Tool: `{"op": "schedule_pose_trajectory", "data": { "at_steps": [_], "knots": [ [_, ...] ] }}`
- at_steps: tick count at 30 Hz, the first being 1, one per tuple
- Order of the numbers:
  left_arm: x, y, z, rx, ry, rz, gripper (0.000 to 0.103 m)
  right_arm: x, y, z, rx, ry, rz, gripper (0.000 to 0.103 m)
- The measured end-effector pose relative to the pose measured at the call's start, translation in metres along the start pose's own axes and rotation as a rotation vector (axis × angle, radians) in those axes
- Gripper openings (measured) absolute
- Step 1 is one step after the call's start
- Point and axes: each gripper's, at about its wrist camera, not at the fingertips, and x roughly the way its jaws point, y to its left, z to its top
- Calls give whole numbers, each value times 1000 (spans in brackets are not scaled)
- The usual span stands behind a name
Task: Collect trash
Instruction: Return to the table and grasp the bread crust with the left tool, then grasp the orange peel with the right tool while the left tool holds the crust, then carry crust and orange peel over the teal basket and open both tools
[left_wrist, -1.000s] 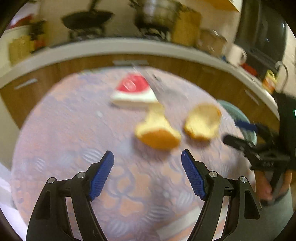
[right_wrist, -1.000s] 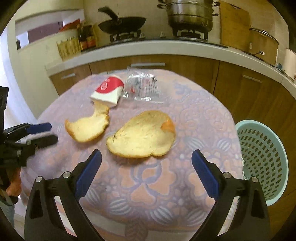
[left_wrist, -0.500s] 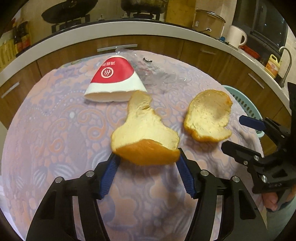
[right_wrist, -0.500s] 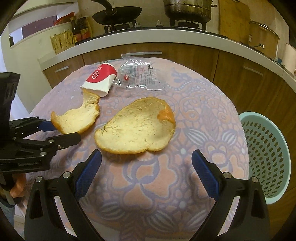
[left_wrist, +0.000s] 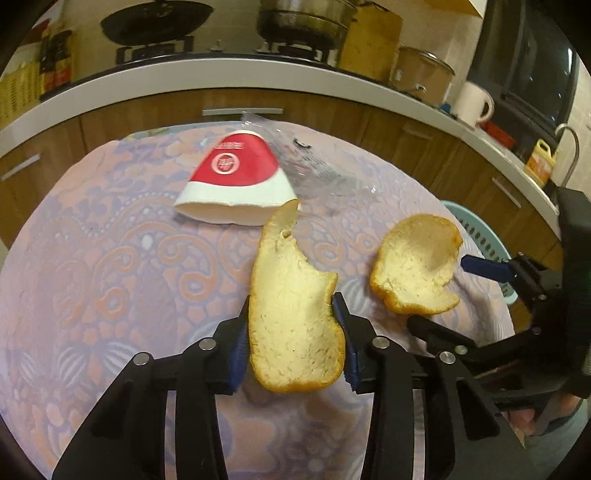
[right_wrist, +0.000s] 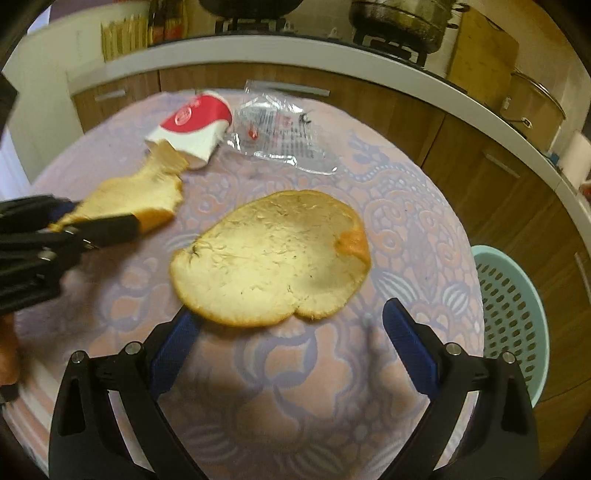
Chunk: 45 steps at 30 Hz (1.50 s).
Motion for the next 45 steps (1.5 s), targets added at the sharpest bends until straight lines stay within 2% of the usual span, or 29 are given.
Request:
{"op": "schedule_pose_trajectory", "data": {
  "at_steps": [6, 8, 10, 12, 13, 14, 18, 23, 27, 30, 36, 45],
  "knots": [
    [-9, 15, -4, -64, -32, -28, 36, 8, 2, 13, 10, -16, -6, 91],
    [-9, 20, -4, -91, -37, -52, 36, 5, 3, 15, 15, -38, 16, 72],
    [-10, 22, -4, -96, -52, -55, 36, -1, 2, 14, 19, -67, 26, 61],
    [-14, 21, -4, -90, -72, -62, 36, -9, 0, 12, 24, -106, 41, 46],
    [-16, 20, -5, -88, -85, -59, 36, -11, -2, 12, 30, -121, 52, 35],
    [-17, 19, -5, -87, -92, -47, 36, -13, -3, 11, 37, -128, 62, 32],
    [-20, 17, -7, -82, -101, -38, 36, -17, -4, 11, 50, -145, 78, 28],
    [-23, 10, -8, -59, -111, -22, 36, -31, -5, 7, 59, -207, 76, 27],
    [-26, 8, -6, -75, -110, -56, 36, -36, -18, 5, 113, -229, 100, 27],
    [-33, 0, -1, -48, -126, -55, 36, -42, -24, 3, 127, -245, 85, 27],
    [-43, -29, 12, 15, -152, -68, 36, -62, -43, -1, 142, -280, 59, 27],
    [-33, -93, 43, 153, -159, -113, 36, -88, -105, -12, 228, -321, -50, 27]
  ]
}}
